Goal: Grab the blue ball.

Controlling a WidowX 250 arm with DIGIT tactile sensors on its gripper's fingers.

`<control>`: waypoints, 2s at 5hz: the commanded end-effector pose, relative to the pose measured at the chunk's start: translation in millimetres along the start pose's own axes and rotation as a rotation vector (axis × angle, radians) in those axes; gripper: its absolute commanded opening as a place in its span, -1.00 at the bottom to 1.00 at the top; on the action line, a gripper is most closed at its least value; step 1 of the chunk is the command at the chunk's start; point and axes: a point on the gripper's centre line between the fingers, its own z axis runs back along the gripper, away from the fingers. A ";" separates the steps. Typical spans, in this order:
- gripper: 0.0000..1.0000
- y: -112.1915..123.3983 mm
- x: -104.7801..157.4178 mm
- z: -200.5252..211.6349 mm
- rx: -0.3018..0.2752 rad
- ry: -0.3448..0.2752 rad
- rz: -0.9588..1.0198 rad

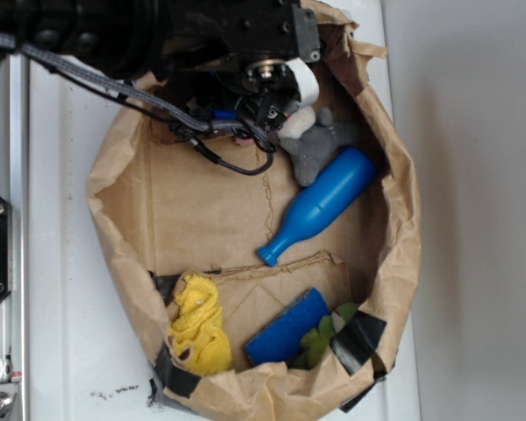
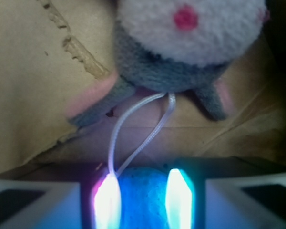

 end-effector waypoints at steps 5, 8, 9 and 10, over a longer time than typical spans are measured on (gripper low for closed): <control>-1.00 -3.2 -12.7 78.7 -0.046 -0.123 0.054; -1.00 -48.1 -21.7 172.8 -0.186 -0.328 0.149; -1.00 -43.1 -18.8 184.6 -0.244 -0.341 0.202; -1.00 -42.7 -17.1 193.7 -0.268 -0.374 0.341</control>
